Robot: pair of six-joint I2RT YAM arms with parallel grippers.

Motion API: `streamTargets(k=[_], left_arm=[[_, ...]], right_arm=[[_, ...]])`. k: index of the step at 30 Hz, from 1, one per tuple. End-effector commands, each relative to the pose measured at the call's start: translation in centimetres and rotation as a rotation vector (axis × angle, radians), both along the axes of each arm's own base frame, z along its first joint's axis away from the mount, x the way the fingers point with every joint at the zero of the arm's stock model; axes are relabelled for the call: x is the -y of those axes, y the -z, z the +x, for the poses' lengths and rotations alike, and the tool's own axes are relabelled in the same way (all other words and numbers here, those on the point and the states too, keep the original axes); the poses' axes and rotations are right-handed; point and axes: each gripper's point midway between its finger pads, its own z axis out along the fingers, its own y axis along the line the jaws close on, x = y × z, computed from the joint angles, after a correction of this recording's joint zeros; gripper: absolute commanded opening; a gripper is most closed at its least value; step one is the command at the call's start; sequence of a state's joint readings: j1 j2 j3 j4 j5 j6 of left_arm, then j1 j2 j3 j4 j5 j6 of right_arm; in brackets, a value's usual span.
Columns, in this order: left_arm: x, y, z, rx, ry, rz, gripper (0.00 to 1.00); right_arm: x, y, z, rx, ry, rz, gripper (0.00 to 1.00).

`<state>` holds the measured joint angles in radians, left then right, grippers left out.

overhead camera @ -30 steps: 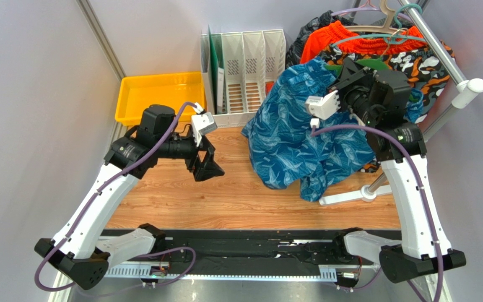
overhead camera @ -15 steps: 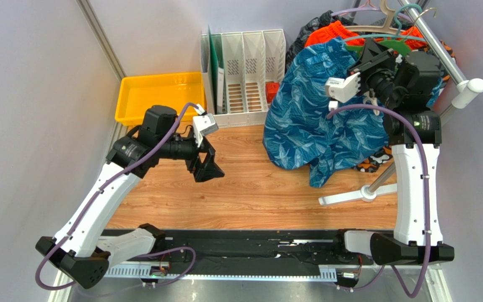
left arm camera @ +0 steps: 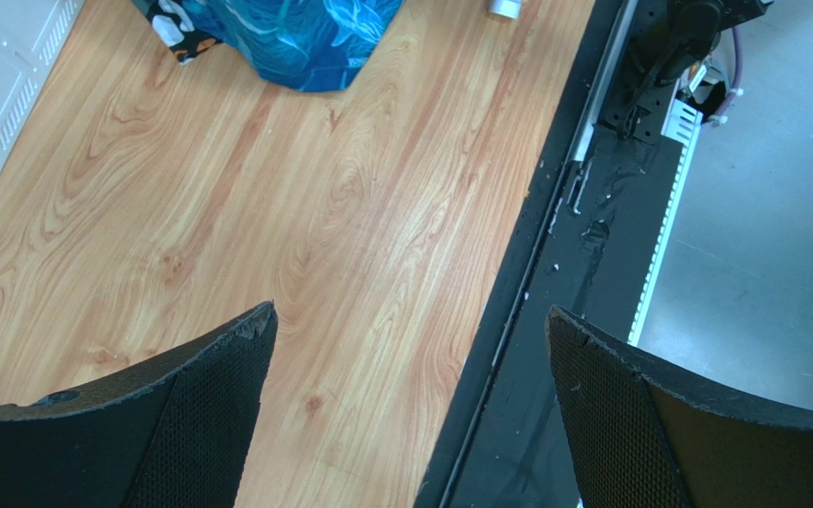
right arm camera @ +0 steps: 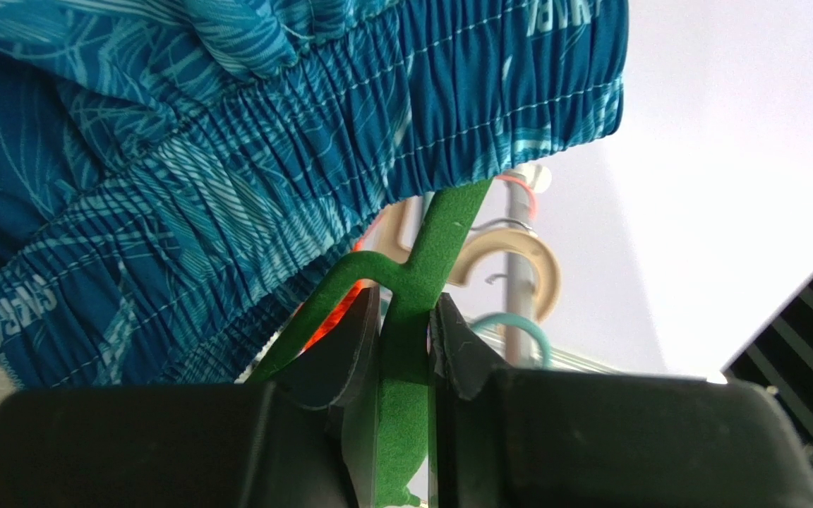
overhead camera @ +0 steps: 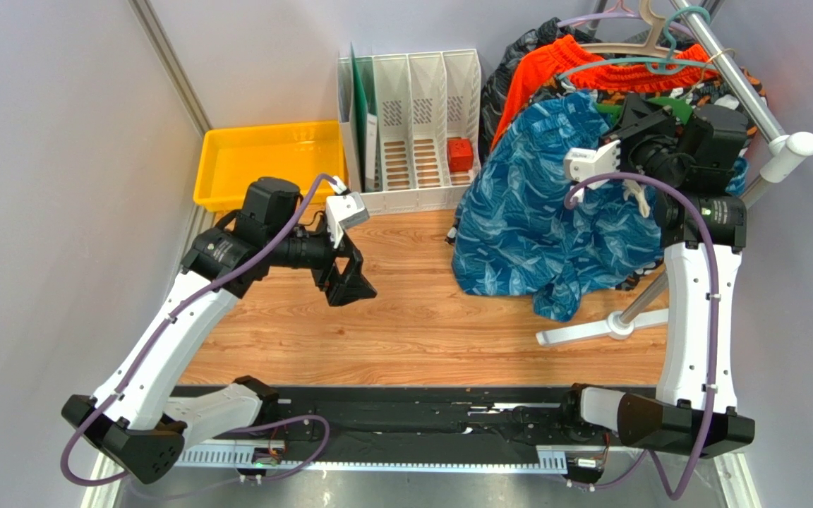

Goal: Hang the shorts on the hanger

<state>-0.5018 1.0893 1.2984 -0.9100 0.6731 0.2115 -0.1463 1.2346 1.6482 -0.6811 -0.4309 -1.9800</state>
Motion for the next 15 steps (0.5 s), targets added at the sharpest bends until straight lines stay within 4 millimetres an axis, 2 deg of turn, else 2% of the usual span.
streamTargets(k=[1,4,5,7,8,10,15], left_arm=[[0.0,-0.5,0.4,0.028,0.005,0.004,0.99],[0.0,-0.6,0.6,0.028,-0.003,0.008,0.99],[0.0,-0.6,0.6,0.030,-0.003,0.006,0.99],[0.0,-0.6,0.6,0.023,-0.008,0.006,0.99],[0.0,-0.6,0.7,0.023,-0.008,0.005,0.99],[0.1,-0.5,0.8,0.013,-0.009,0.006,0.99],[0.4,-0.5,1.0,0.004,-0.008,-0.001,0.99]], right_arm=[[-1.5,-2.6,-1.5,0.192,-0.098,-0.366,0.05],[-1.6,-1.0,-1.4,0.174,-0.107,-0.371,0.14],[-1.7,-1.1,-1.7,0.186,-0.112,-0.376,0.26],[-1.9,-0.5,-1.9,0.187,-0.120,-0.376,0.43],[-2.2,-0.7,-2.4,0.198,-0.130,-0.375,0.58],[-2.4,-0.2,-2.7,0.196,-0.142,-0.380,0.68],[-2.9,-0.7,-4.6,0.226,-0.148,-0.387,0.75]])
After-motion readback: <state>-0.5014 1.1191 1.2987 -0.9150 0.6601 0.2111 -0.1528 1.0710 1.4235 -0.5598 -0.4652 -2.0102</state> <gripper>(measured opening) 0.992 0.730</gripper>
